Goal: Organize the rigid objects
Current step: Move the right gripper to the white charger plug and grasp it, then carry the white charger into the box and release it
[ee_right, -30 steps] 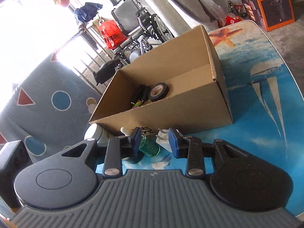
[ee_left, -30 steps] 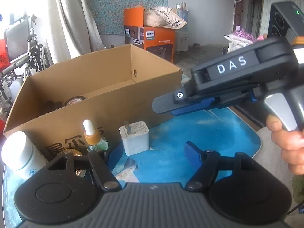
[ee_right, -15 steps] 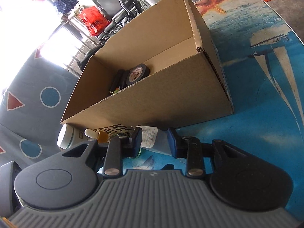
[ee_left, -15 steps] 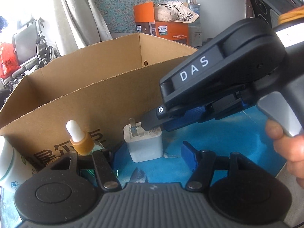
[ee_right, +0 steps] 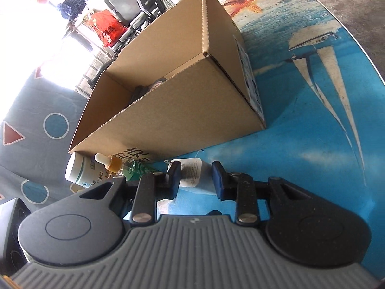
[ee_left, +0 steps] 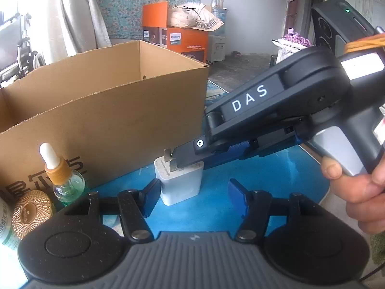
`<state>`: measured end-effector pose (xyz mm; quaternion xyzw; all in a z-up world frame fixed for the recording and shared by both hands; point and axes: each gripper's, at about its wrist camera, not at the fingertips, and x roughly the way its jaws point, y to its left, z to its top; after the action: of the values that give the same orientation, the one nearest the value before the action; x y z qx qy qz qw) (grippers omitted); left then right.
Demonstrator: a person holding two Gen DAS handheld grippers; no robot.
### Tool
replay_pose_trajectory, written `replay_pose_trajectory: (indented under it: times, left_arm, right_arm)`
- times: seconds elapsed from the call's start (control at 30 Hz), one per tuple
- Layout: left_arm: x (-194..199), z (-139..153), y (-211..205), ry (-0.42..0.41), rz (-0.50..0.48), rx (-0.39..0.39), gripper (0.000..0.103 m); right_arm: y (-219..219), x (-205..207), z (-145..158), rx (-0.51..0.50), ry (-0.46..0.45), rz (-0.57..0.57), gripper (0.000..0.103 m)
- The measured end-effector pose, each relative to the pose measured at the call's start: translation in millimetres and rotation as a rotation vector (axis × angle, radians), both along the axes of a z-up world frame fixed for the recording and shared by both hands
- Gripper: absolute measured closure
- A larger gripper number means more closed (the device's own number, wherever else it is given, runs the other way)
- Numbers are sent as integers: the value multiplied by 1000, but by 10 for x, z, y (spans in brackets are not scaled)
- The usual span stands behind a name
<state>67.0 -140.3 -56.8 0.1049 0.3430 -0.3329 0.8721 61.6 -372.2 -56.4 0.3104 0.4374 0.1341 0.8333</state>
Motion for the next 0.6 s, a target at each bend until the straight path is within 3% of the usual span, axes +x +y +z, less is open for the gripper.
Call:
replay_pose_trajectory:
  times: [0.33,0.4,0.47,0.6]
  left_arm:
    - [107,-46,-127,-15,15,54,42]
    - [128,-65,-152,-24,18,63,45]
    - [152,-82,-179,-29,17,71,56]
    - [177,-84,-214,-40,21,72,56]
  right_arm:
    - [-206,-206,-79,48,1,-48,75]
    - [-213,-196,-83,49,-2,-49,75]
    - [-223,-182,-91,53,-6,-51,75]
    - [-214,-147,-125,73,-10,-42,75]
